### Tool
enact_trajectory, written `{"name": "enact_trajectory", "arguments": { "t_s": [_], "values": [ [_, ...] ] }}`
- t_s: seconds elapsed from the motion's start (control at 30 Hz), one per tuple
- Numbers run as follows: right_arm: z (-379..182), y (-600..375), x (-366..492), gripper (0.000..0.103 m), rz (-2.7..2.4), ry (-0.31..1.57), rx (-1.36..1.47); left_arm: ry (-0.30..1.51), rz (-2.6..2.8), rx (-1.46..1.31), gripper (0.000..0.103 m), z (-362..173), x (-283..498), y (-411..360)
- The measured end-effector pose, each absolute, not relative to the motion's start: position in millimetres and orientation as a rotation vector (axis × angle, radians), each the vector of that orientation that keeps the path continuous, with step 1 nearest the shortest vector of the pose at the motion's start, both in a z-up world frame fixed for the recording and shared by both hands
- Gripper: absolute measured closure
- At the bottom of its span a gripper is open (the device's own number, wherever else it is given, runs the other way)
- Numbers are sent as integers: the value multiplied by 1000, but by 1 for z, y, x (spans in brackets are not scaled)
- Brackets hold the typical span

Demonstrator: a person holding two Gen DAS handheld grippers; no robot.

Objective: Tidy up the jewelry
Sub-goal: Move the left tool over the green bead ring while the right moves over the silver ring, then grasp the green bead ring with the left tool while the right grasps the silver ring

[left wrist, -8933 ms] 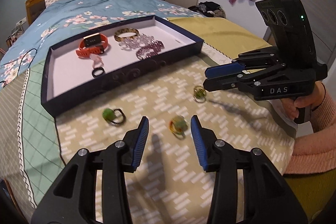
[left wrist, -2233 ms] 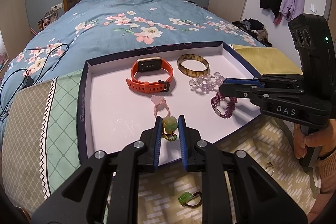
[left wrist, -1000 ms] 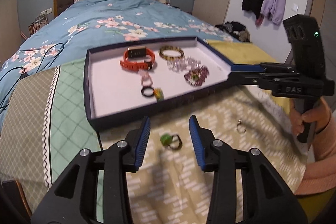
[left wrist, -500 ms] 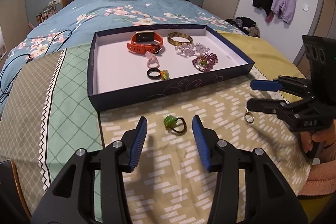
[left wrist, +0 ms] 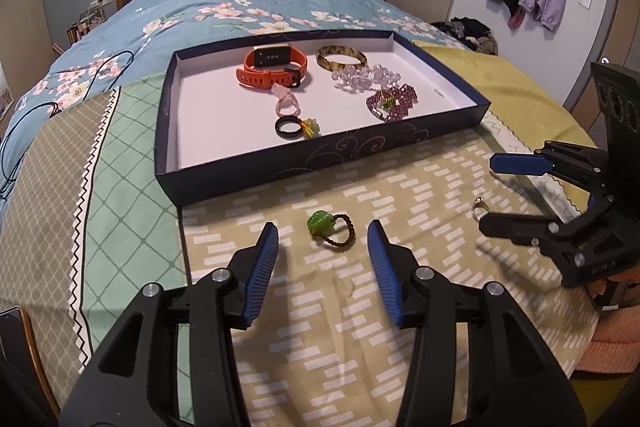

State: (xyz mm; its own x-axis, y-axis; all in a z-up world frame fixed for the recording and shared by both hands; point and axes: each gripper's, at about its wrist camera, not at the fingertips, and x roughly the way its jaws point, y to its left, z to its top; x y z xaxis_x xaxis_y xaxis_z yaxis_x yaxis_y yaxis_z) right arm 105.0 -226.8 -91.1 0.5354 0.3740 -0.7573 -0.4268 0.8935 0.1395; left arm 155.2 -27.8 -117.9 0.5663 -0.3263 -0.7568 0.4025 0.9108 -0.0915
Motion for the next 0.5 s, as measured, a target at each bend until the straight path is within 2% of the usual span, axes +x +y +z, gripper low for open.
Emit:
{"name": "enact_trajectory", "arguments": {
  "t_s": [0.13, 0.3, 0.37, 0.5],
  "values": [
    [-94, -218, 102, 35, 497, 905, -91, 886, -433, 98, 61, -121, 160, -31],
    [-93, -216, 99, 51, 499, 905, -109, 893, -440, 94, 63, -122, 162, -32],
    [-93, -216, 99, 52, 496, 905, -109, 895, -441, 89, 64, -122, 163, -32],
    [-93, -217, 98, 60, 498, 907, -117, 894, -441, 89, 65, -122, 163, -32]
  ]
}}
